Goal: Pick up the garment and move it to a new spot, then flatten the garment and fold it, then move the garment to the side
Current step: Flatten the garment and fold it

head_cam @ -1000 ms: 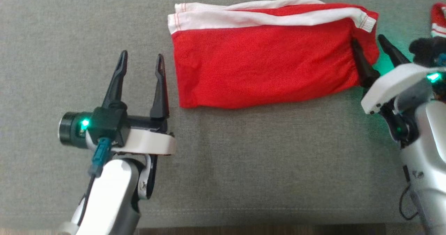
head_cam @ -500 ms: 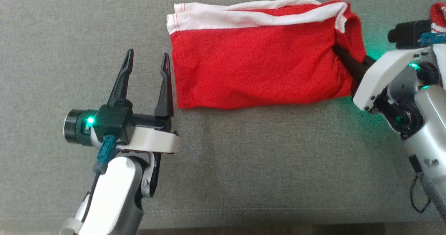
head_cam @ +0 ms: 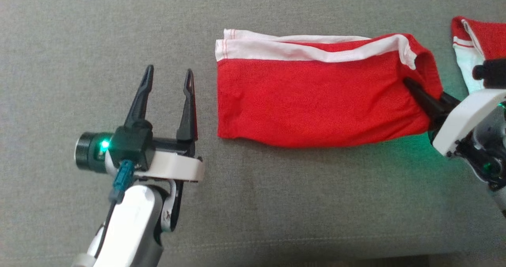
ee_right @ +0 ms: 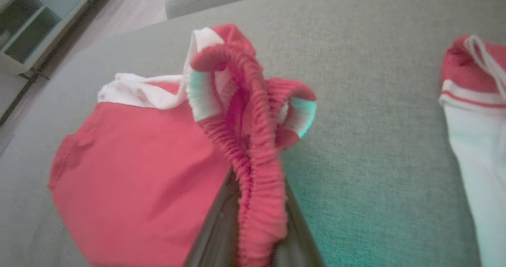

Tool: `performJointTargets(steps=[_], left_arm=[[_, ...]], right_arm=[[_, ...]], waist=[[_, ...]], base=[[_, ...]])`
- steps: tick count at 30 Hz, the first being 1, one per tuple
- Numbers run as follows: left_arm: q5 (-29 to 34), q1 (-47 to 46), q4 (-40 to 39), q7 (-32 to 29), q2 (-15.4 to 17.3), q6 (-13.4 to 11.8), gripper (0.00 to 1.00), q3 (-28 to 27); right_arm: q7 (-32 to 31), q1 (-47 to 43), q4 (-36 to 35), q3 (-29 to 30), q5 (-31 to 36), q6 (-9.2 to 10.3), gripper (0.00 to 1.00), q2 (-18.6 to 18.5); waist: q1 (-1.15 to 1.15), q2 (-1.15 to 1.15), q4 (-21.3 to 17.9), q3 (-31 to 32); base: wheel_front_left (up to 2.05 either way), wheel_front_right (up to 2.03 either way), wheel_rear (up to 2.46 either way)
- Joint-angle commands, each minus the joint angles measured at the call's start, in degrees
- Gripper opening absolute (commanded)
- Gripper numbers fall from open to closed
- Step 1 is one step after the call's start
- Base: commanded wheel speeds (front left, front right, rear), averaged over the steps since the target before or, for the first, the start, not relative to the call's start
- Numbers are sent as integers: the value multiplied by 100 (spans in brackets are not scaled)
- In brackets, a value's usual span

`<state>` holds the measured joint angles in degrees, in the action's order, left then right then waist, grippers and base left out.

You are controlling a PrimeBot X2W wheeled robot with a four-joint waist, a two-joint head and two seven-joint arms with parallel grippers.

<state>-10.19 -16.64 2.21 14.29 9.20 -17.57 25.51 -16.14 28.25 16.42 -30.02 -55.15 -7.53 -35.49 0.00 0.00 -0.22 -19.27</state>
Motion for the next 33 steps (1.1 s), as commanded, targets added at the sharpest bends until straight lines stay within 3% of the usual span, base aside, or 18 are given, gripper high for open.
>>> performJointTargets(steps=[1,8,13,19,23,24,25,26,29,33], left_arm=[[-11,-39,-163,40,120,-6,100,-136],[-51,-16,-170,33,101,18,100,-58],[-73,-40,-166,35,46,18,100,-1],[-100,-117,-134,47,-70,60,100,89],[-107,-141,-102,57,-130,65,100,113],[-108,-144,-92,59,-140,66,100,114],[-109,-143,-86,61,-150,62,100,112],[-110,-140,-84,62,-160,58,100,109],[-114,-128,-80,65,-162,54,100,89],[-109,-98,-68,68,-155,40,100,45]], right_arm=[[-9,-49,-262,21,-123,4,0,-169],[-826,271,-1029,-74,-1458,4,0,226],[-1285,660,-846,-277,-2037,4,0,946],[-1243,1151,38,-659,-1879,4,0,1813],[-896,1398,719,-904,-1378,4,0,2088],[-769,1438,881,-947,-1240,4,6,2134],[-635,1469,1013,-994,-1107,4,42,2184],[-496,1488,1107,-1042,-990,4,100,2234],[-158,1515,1205,-1142,-751,4,100,2306],[821,1563,1114,-1471,-7,4,100,2289]], waist=[[0,0,2,31],[0,0,134,121],[0,0,333,81],[0,0,650,-2],[0,0,810,-35],[0,0,837,-38],[0,0,853,-39],[0,0,865,-42],[0,0,865,-44],[0,0,785,-29]], base=[[0,0,0],[0,0,0],[0,0,0],[0,0,0],[0,0,0],[0,0,0],[0,0,0],[0,0,0],[0,0,0],[0,0,0]])
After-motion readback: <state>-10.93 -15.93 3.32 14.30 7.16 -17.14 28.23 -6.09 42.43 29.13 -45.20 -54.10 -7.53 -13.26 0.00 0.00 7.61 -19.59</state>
